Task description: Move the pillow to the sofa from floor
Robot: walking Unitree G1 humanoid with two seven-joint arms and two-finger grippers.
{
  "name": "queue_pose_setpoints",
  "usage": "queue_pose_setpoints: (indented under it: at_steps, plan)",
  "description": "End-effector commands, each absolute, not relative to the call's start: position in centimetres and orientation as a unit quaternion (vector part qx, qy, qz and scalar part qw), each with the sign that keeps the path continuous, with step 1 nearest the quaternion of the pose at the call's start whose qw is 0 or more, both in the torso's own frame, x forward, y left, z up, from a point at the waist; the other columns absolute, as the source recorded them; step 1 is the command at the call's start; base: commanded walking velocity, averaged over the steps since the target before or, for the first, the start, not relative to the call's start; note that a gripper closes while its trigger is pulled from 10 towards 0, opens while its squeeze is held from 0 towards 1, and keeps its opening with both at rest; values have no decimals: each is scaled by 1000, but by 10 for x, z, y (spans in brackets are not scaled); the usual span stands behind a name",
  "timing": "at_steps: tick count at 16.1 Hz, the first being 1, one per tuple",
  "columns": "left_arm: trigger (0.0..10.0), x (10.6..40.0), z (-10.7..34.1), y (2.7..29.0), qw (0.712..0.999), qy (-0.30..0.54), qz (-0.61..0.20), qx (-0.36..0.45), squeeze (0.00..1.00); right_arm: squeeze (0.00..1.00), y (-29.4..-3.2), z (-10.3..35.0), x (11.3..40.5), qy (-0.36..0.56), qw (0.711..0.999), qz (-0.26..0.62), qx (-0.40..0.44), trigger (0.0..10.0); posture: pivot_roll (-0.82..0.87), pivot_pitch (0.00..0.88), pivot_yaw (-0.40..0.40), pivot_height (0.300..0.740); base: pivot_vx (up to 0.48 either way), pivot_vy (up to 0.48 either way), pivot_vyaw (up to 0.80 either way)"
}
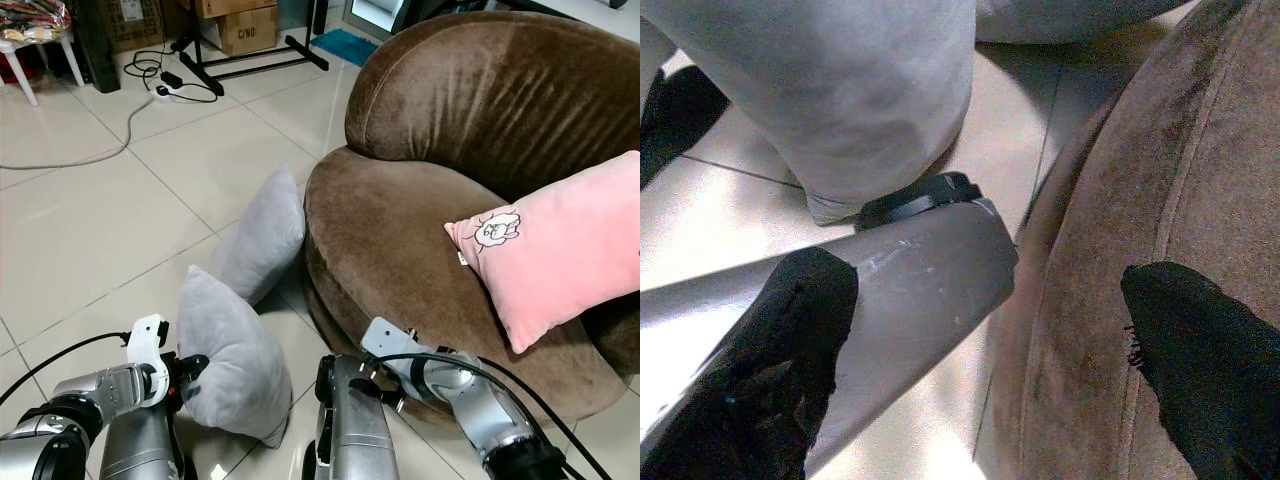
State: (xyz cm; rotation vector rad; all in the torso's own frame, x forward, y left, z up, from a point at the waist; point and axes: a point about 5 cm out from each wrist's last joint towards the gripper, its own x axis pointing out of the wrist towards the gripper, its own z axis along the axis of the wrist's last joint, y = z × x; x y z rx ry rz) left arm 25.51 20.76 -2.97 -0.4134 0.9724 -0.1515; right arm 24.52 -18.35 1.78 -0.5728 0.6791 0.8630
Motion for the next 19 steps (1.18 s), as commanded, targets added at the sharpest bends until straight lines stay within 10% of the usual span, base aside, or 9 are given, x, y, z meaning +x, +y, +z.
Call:
queue_pose_setpoints:
  at_steps: [1,13,19]
  plan:
    - [0,253,-32,204,857,472,-72,-194,0,0,-189,16,248,320,814,399,-273,10000,-76,38,-147,530,0,0,0]
    - [0,254,-32,210,871,444,-47,-206,0,0,-194,2,266,300,836,359,-287,10000,-55,0,-128,530,0,0,0]
    - [0,298,38,199,948,256,-136,-134,0,0,-187,45,302,181,933,253,-182,10000,5,0,-115,530,0,0,0]
